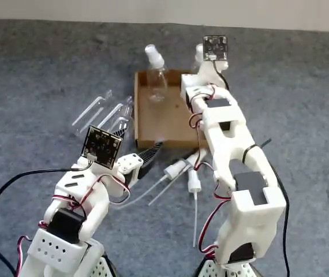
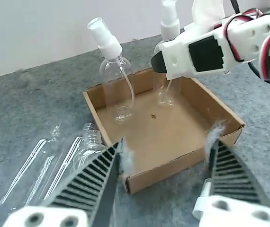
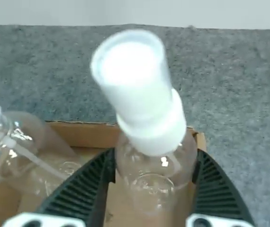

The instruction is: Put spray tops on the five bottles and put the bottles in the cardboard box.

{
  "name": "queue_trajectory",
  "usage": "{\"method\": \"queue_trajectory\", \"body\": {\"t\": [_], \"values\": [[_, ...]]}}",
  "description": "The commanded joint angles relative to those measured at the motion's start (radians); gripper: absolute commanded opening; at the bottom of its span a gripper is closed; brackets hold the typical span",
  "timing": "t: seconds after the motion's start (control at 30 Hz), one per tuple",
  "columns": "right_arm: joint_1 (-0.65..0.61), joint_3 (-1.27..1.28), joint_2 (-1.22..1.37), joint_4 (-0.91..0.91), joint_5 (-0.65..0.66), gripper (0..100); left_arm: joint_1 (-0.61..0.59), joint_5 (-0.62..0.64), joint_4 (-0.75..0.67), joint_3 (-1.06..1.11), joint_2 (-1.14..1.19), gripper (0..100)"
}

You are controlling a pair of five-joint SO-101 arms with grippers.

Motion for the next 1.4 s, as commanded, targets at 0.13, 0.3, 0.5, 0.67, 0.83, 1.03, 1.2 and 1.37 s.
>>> {"method": "queue_trajectory", "body": {"t": [0.13, 0.3, 0.5, 0.67, 0.83, 1.03, 1.2, 1.37], "values": [[-0.007, -0.012, -0.018, -0.022, -0.003, 26.0, -0.001, 0.005, 0.002, -0.036, 0.004, 23], [-0.016, -0.015, -0.018, -0.021, -0.003, 27.5, -0.001, 0.003, 0.002, -0.036, 0.004, 23], [-0.016, -0.028, -0.021, 0.033, -0.003, 27.6, -0.001, 0.003, 0.002, -0.036, 0.004, 23], [-0.016, -0.048, -0.051, 0.035, -0.003, 27.6, -0.001, 0.003, 0.002, -0.036, 0.004, 23], [-0.016, -0.05, -0.107, 0.091, -0.002, 27.6, -0.001, 0.003, 0.002, -0.036, 0.004, 23], [-0.018, -0.05, -0.176, 0.099, -0.002, 27.6, -0.001, 0.003, 0.002, -0.036, 0.004, 23], [-0.018, -0.05, -0.232, 0.101, -0.003, 27.6, -0.001, 0.002, 0.003, -0.036, 0.004, 23], [-0.018, -0.085, -0.334, 0.236, -0.003, 27.5, -0.001, 0.002, 0.003, -0.036, 0.008, 23]]}}
